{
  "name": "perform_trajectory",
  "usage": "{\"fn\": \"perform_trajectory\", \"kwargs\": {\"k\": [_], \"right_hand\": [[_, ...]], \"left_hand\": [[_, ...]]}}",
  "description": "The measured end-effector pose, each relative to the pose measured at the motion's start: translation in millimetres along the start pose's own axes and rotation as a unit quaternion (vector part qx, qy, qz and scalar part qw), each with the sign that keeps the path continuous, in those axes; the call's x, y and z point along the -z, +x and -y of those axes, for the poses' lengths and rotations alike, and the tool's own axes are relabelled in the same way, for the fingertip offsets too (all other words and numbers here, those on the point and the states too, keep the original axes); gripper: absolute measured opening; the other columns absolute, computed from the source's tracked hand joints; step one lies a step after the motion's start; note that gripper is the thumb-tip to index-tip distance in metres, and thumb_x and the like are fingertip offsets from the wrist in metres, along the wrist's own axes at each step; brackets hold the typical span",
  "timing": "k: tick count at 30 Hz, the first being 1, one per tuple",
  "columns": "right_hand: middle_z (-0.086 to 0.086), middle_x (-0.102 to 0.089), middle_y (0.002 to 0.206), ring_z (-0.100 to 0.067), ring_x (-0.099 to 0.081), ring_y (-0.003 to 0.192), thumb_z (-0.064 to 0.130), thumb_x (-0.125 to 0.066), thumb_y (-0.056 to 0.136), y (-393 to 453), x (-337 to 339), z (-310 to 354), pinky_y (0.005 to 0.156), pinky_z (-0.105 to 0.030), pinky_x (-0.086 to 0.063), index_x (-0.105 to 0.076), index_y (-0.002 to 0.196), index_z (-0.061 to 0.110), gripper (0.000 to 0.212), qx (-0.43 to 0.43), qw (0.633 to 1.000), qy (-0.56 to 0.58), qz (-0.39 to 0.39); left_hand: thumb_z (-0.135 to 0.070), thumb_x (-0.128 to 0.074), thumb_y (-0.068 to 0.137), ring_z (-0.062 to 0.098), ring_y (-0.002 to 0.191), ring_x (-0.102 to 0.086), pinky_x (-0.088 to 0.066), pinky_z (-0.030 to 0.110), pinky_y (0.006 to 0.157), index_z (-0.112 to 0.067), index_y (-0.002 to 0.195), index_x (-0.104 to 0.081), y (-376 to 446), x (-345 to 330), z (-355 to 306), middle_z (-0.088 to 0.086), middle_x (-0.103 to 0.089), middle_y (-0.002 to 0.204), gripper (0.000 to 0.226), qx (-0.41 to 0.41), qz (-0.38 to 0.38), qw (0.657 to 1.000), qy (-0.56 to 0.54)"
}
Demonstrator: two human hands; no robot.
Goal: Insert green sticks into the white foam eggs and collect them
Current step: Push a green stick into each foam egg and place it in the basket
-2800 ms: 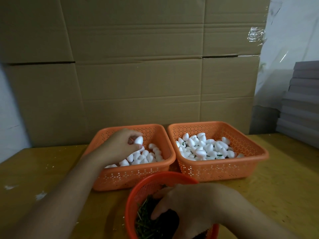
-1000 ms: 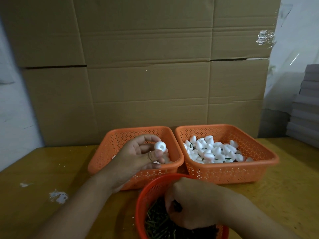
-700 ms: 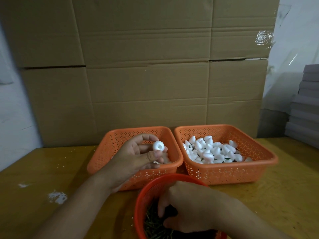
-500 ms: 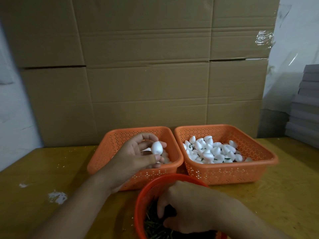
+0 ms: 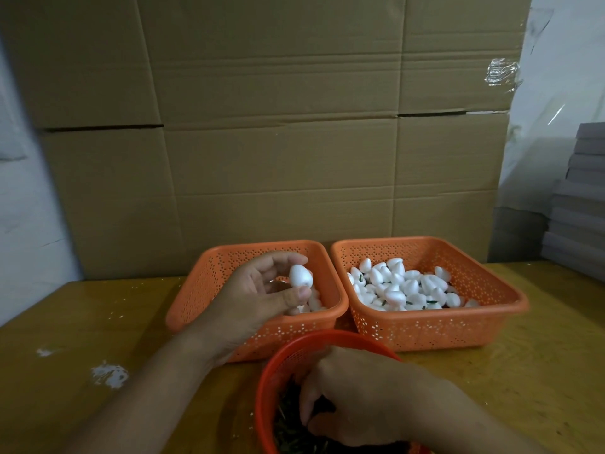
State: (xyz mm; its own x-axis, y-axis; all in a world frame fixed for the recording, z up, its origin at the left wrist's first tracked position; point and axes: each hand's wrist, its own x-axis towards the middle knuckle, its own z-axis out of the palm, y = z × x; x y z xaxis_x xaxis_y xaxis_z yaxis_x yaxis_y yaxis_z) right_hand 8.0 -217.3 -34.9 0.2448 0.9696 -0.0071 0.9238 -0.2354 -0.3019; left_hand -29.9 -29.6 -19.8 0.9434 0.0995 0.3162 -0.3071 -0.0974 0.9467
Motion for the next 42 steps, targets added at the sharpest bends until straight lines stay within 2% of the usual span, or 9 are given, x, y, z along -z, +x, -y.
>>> {"fn": "perform_trajectory", "kwargs": {"k": [5, 8, 12, 19, 26, 29, 33, 39, 42], "right_hand": [[0.014, -0.067, 0.116, -0.002, -0.059, 0.106, 0.025, -0.067, 0.089, -1.5, 2.6, -2.3, 0.095, -0.026, -0.049, -0.075, 0.104, 0.027, 0.017, 0.007, 1.000, 0.003, 0.011], [0.014, -0.058, 0.127, -0.006, -0.053, 0.116, 0.029, -0.069, 0.088, -0.2, -1.4, -4.0, 0.101, -0.032, -0.047, -0.071, 0.110, 0.031, 0.022, -0.005, 0.999, -0.013, 0.032], [0.013, -0.064, 0.117, -0.008, -0.058, 0.109, 0.024, -0.068, 0.089, 1.6, -4.4, -3.5, 0.096, -0.035, -0.050, -0.073, 0.103, 0.027, 0.015, -0.016, 0.999, -0.035, 0.020], [0.011, -0.071, 0.100, -0.005, -0.063, 0.092, 0.019, -0.063, 0.086, -3.3, 7.2, -0.7, 0.085, -0.029, -0.053, -0.074, 0.094, 0.025, 0.014, -0.014, 1.000, -0.015, -0.016], [0.009, -0.070, 0.090, -0.005, -0.062, 0.080, 0.011, -0.062, 0.082, -5.4, 13.4, 0.0, 0.073, -0.021, -0.053, -0.072, 0.091, 0.022, 0.017, -0.019, 0.999, 0.025, -0.035], [0.011, -0.070, 0.091, -0.003, -0.062, 0.081, 0.013, -0.063, 0.084, -4.7, 12.4, 1.4, 0.070, -0.014, -0.049, -0.071, 0.092, 0.023, 0.015, -0.024, 0.998, 0.027, -0.048], [0.010, -0.071, 0.094, -0.005, -0.065, 0.086, 0.016, -0.066, 0.087, -3.7, 12.4, 0.2, 0.078, -0.024, -0.053, -0.071, 0.093, 0.023, 0.010, -0.043, 0.997, 0.045, -0.046], [0.012, -0.069, 0.095, 0.001, -0.061, 0.086, 0.020, -0.072, 0.089, -4.9, 14.3, -1.9, 0.075, -0.012, -0.046, -0.072, 0.104, 0.025, 0.017, -0.051, 0.993, 0.083, -0.065], [0.017, -0.067, 0.082, 0.009, -0.063, 0.072, 0.012, -0.070, 0.090, -9.2, 22.9, -1.5, 0.066, -0.006, -0.045, -0.073, 0.105, 0.024, 0.019, -0.054, 0.987, 0.145, -0.051]], "left_hand": [[-0.044, -0.079, 0.076, 0.018, 0.085, -0.071, -0.060, 0.032, 0.076, -0.028, 0.104, -0.074, -1.0, -1.9, -3.9, 0.009, -0.075, 0.110, 0.033, 0.006, 0.009, 1.000, -0.007], [-0.060, -0.079, 0.074, 0.021, 0.087, -0.072, -0.060, 0.032, 0.078, -0.024, 0.108, -0.071, -1.6, -1.8, -3.7, 0.011, -0.074, 0.113, 0.050, 0.009, 0.024, 1.000, -0.009], [-0.070, -0.075, 0.070, 0.021, 0.090, -0.072, -0.059, 0.033, 0.078, -0.029, 0.106, -0.071, -1.9, -2.5, -3.3, 0.012, -0.074, 0.114, 0.054, 0.008, 0.034, 0.999, -0.011], [-0.069, -0.076, 0.070, 0.020, 0.089, -0.071, -0.059, 0.033, 0.078, -0.027, 0.104, -0.072, -2.8, -3.1, -4.5, 0.013, -0.074, 0.111, 0.053, 0.013, 0.031, 0.999, -0.026], [-0.041, -0.079, 0.074, 0.021, 0.087, -0.071, -0.060, 0.031, 0.075, -0.018, 0.111, -0.069, -1.7, -2.4, -3.1, 0.012, -0.074, 0.111, 0.045, 0.020, 0.015, 1.000, -0.019], [-0.049, -0.087, 0.066, 0.020, 0.087, -0.072, -0.060, 0.031, 0.077, -0.024, 0.106, -0.072, -2.1, -2.2, -3.5, 0.012, -0.074, 0.112, 0.049, 0.016, 0.024, 0.999, -0.023], [-0.055, -0.092, 0.056, 0.022, 0.086, -0.071, -0.061, 0.033, 0.077, -0.027, 0.100, -0.073, -2.0, -2.1, -3.0, 0.012, -0.074, 0.109, 0.055, 0.010, 0.029, 0.999, -0.024], [-0.061, -0.090, 0.056, 0.018, 0.079, -0.070, -0.058, 0.030, 0.072, -0.022, 0.098, -0.072, -2.2, -3.5, -1.6, 0.011, -0.075, 0.096, 0.060, 0.004, 0.015, 0.999, -0.028], [-0.067, -0.086, 0.058, 0.018, 0.076, -0.068, -0.057, 0.030, 0.074, -0.025, 0.091, -0.074, -2.2, -2.8, -2.0, 0.008, -0.073, 0.087, 0.056, 0.006, 0.016, 1.000, -0.026]]}}
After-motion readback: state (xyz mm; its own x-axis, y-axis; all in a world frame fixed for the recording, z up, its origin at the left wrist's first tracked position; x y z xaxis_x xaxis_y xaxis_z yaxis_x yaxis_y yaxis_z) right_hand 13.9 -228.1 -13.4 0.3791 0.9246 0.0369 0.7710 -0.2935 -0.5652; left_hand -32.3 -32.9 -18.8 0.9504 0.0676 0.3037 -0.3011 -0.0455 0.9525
